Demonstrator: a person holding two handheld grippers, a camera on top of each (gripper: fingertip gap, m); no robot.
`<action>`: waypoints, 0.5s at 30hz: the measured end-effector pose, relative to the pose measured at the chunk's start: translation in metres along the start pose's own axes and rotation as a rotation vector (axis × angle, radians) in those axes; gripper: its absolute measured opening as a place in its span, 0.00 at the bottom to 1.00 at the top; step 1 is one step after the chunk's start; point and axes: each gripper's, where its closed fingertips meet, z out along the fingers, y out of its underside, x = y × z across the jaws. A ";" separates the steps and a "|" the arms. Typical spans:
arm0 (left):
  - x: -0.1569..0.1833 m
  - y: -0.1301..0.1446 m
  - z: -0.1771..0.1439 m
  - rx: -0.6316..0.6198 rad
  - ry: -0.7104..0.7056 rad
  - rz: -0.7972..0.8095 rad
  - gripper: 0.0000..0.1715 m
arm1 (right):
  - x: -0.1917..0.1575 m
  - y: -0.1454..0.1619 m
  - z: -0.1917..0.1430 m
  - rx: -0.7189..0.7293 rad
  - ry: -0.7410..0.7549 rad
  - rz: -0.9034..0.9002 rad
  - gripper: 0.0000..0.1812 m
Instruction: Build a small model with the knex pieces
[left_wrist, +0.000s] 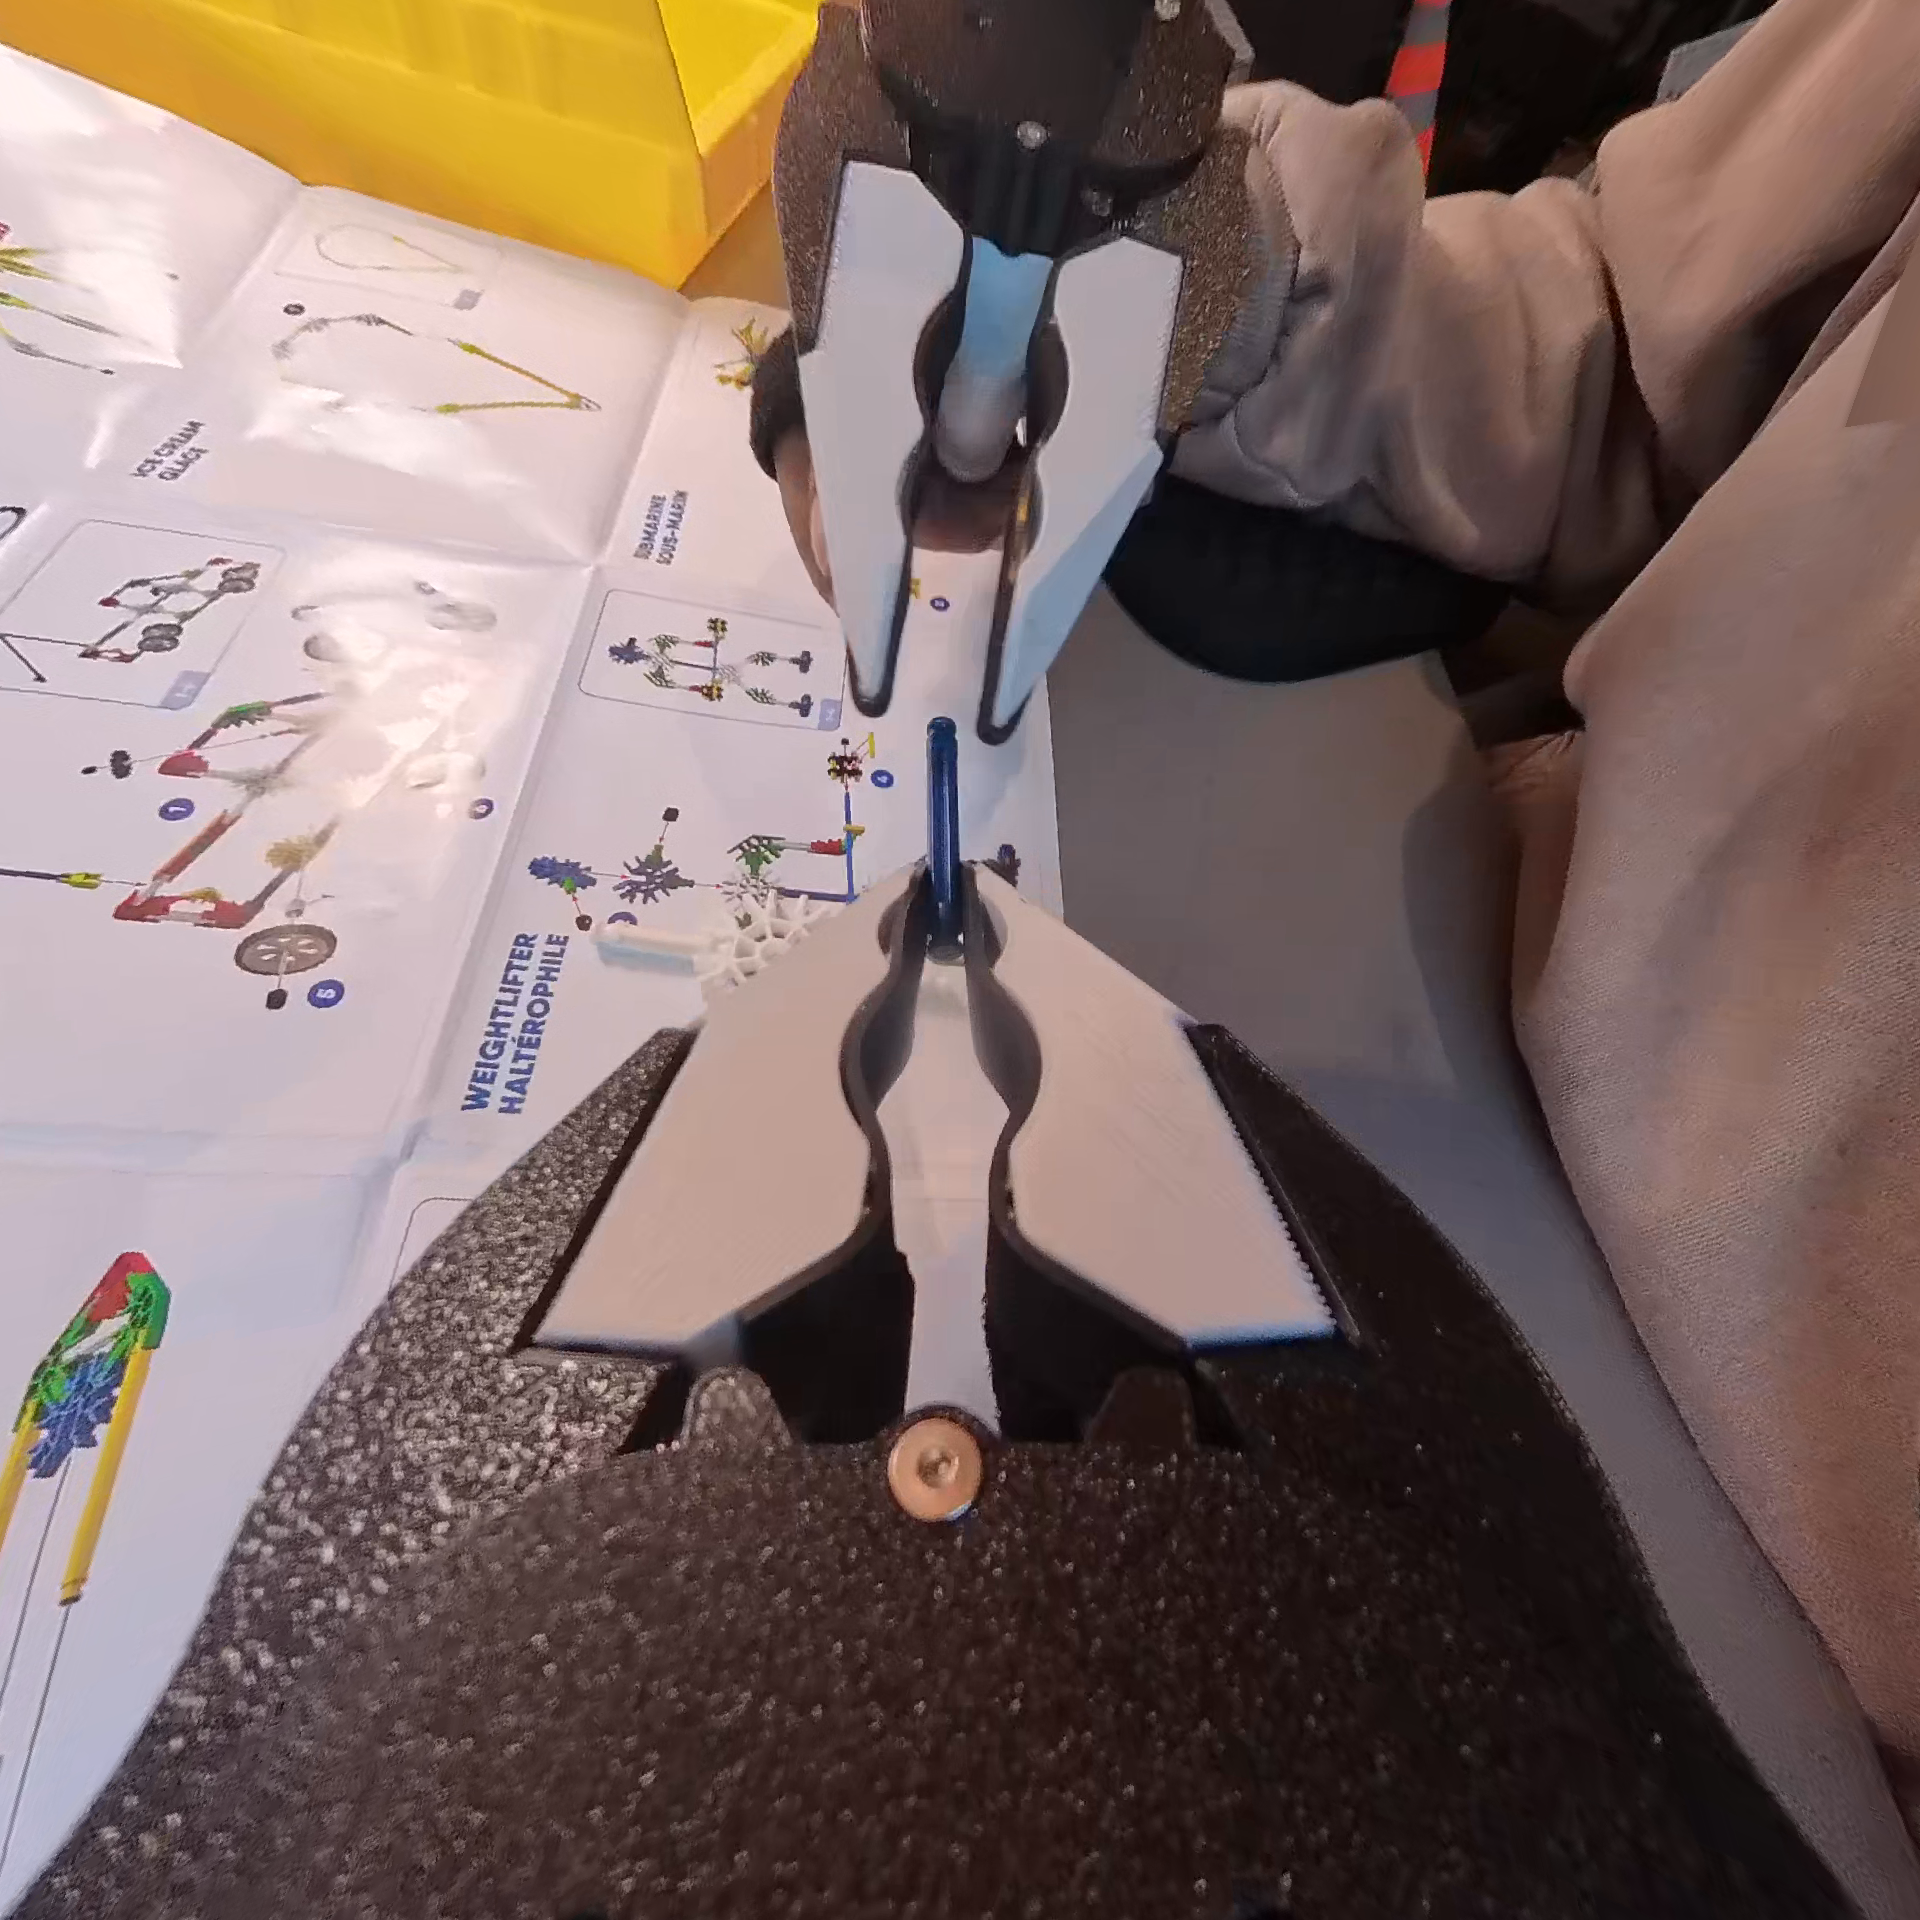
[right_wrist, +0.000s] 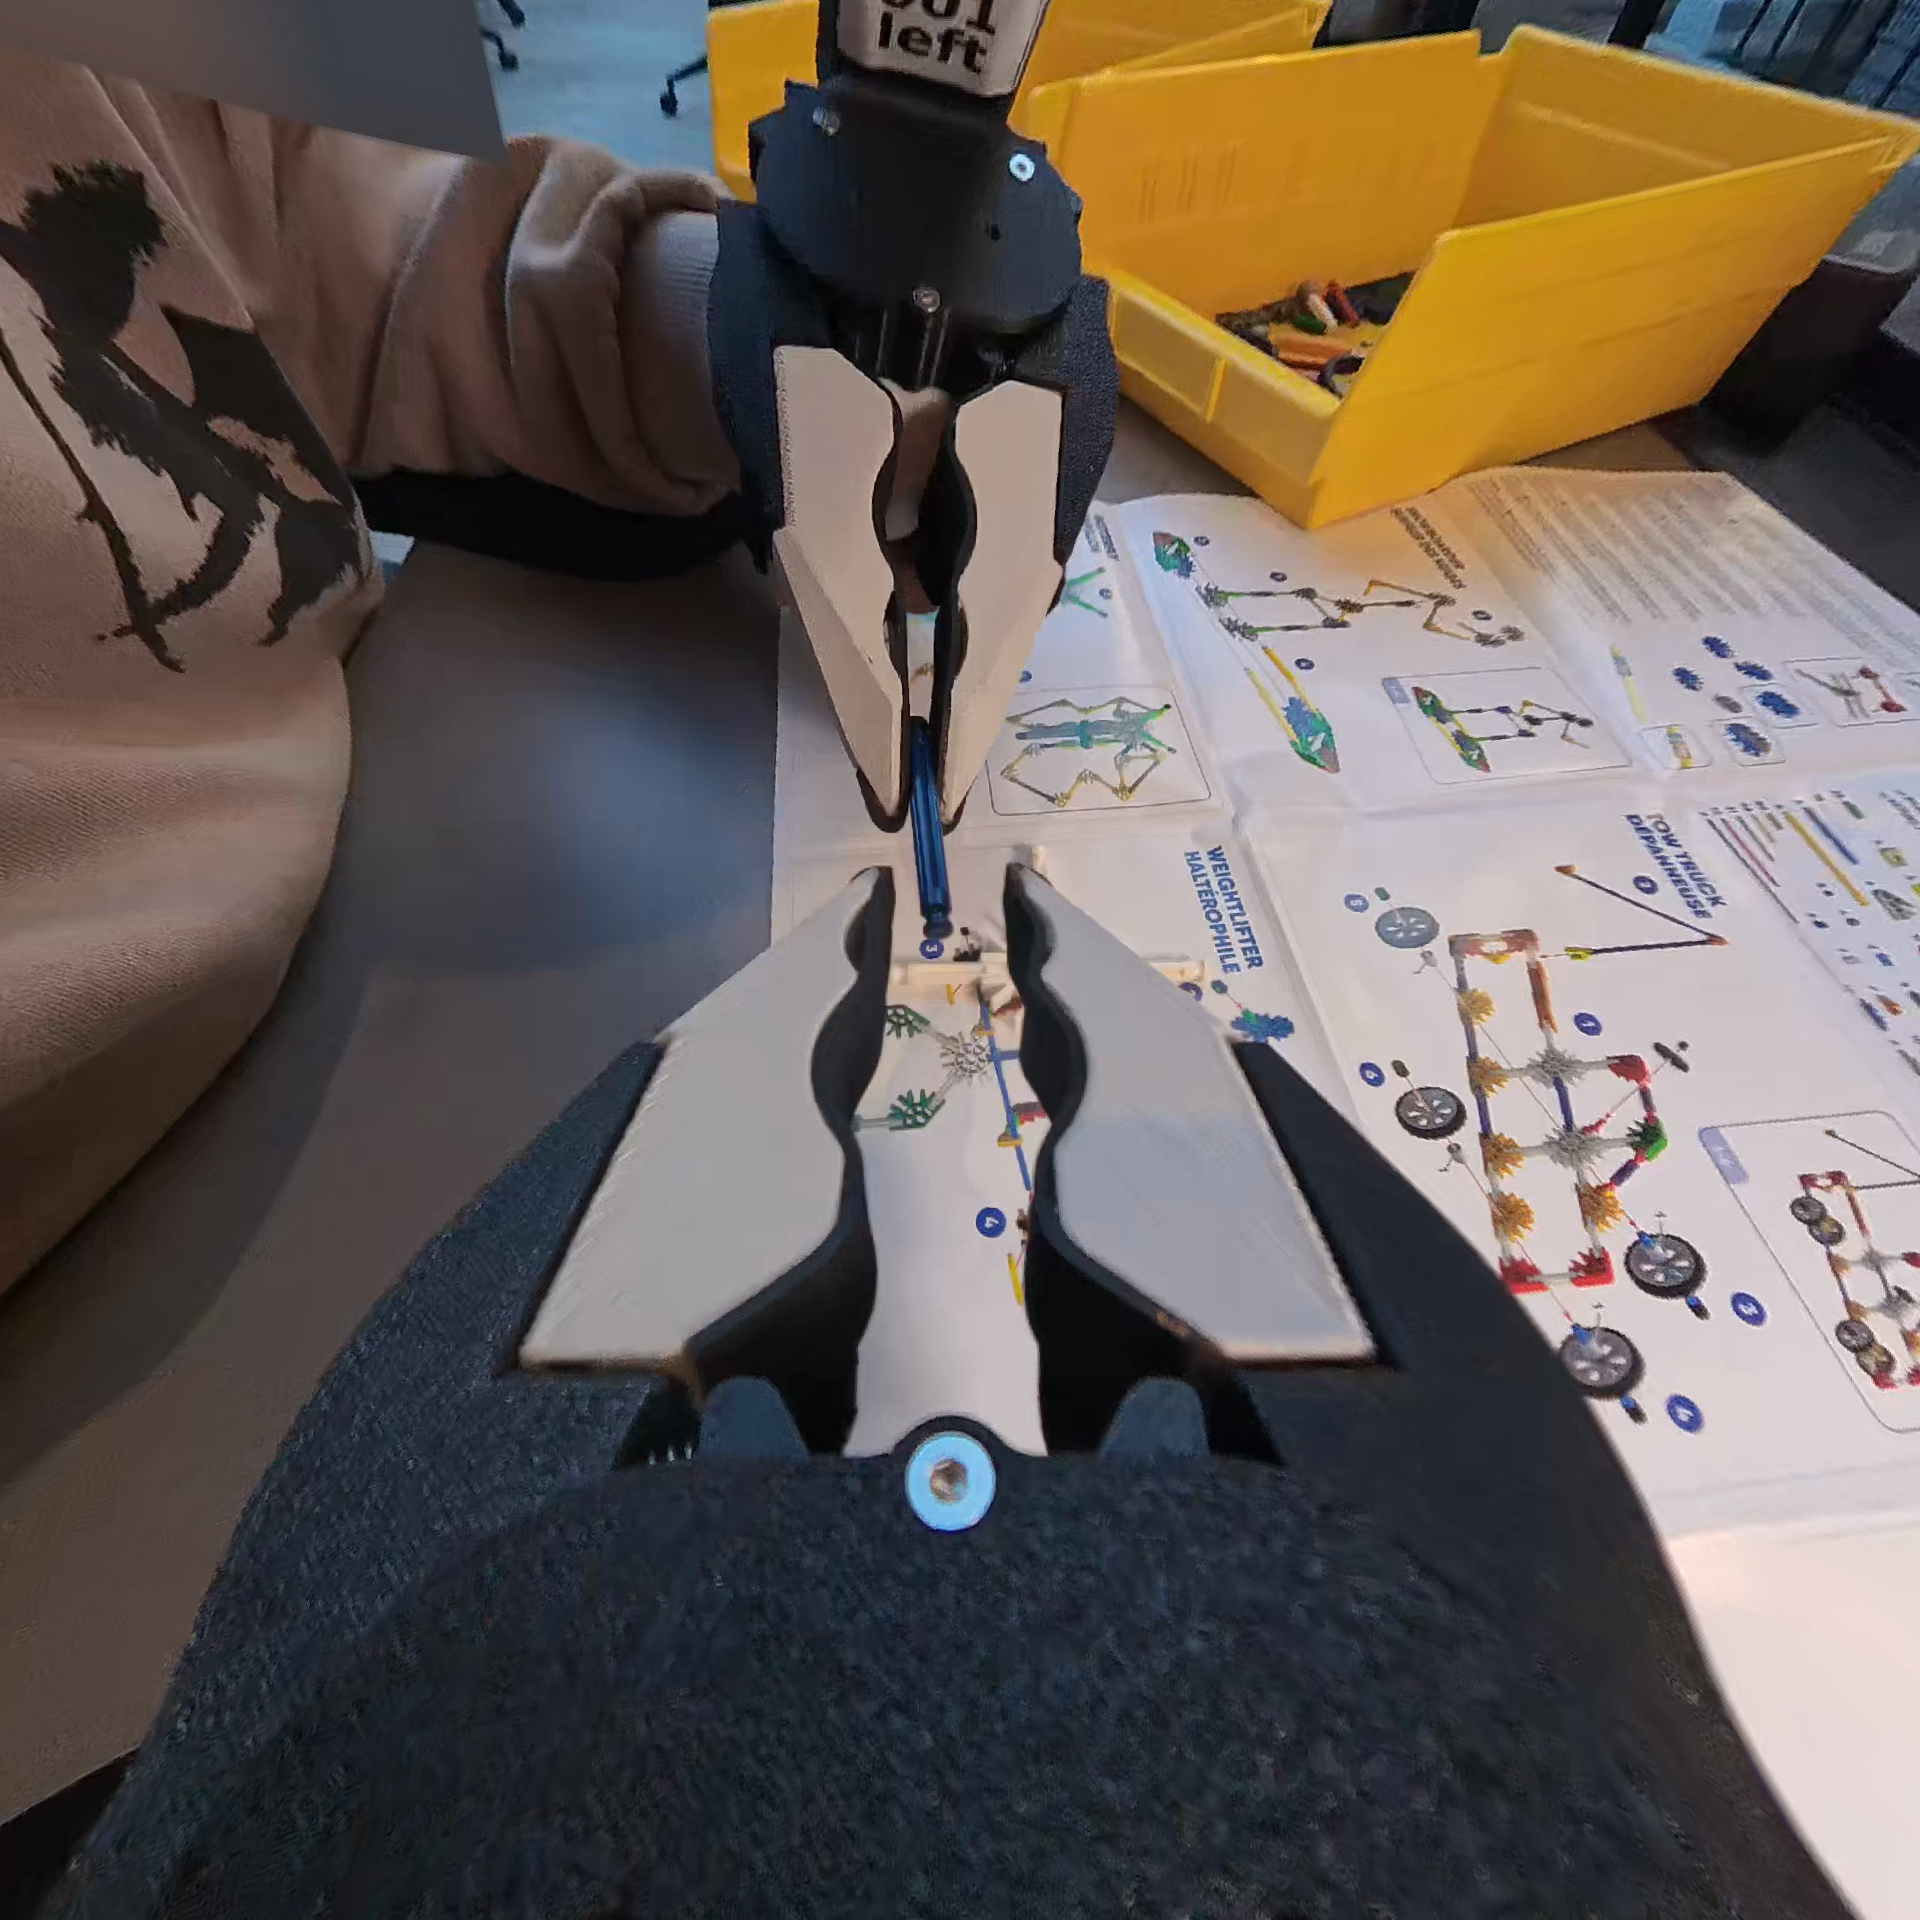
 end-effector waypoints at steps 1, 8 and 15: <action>0.000 0.004 0.003 -0.024 -0.009 0.009 0.02 | -0.002 0.003 0.003 -0.028 -0.002 -0.011 0.13; -0.001 0.012 0.014 -0.083 -0.046 0.038 0.02 | -0.004 0.012 0.019 -0.104 0.053 -0.121 0.04; -0.005 0.012 0.014 -0.077 -0.067 0.046 0.02 | -0.005 0.018 0.020 -0.135 0.049 -0.127 0.06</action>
